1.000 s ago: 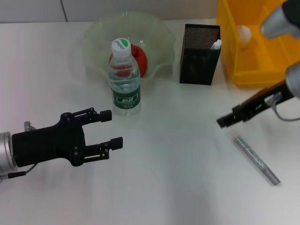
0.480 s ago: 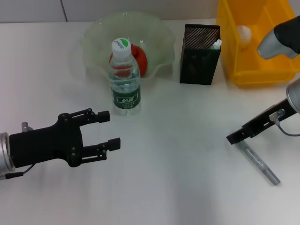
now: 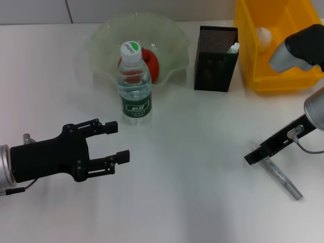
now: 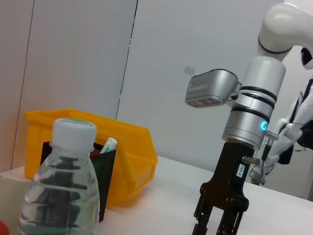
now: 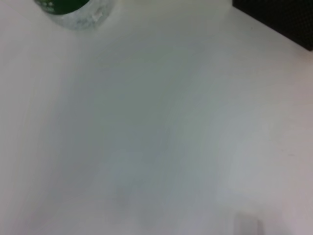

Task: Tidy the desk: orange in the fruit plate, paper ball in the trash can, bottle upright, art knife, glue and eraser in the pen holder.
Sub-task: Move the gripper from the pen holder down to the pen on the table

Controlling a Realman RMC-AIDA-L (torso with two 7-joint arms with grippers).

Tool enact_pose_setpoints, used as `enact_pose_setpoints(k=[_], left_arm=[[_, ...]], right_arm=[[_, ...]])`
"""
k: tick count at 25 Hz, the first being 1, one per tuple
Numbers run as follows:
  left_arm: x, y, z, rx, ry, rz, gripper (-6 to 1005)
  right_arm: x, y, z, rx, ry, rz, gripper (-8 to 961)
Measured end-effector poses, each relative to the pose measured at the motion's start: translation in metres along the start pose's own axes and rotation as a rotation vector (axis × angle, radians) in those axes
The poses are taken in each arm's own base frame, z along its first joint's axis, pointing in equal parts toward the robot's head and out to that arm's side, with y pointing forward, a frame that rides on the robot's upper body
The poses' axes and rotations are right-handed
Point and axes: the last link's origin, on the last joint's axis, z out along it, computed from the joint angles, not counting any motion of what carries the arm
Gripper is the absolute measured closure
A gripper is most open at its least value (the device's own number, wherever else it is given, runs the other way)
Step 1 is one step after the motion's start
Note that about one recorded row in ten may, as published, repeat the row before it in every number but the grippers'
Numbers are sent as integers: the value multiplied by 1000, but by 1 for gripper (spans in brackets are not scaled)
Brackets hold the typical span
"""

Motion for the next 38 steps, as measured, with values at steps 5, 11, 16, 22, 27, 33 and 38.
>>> enact_pose_setpoints(k=[5, 11, 16, 22, 27, 33, 38], left_arm=[[-1, 1, 0, 1, 0, -6, 233], [-2, 3, -1, -3, 4, -18, 233], [-3, 4, -2, 4, 8, -23, 233], [-3, 5, -2, 1, 14, -25, 233], [-2, 5, -3, -3, 17, -25, 233], [-2, 6, -3, -8, 19, -25, 233], [-1, 6, -4, -13, 22, -30, 233]], right_arm=[[-2, 3, 2, 4, 10, -18, 337], [-1, 4, 4, 25, 26, -28, 511], [-2, 5, 1, 35, 17, -42, 628], [-1, 5, -2, 38, 11, -49, 739], [-1, 4, -16, 49, -43, -50, 843], [0, 0, -39, 0, -102, -50, 924], [3, 5, -39, 13, -9, -87, 941]])
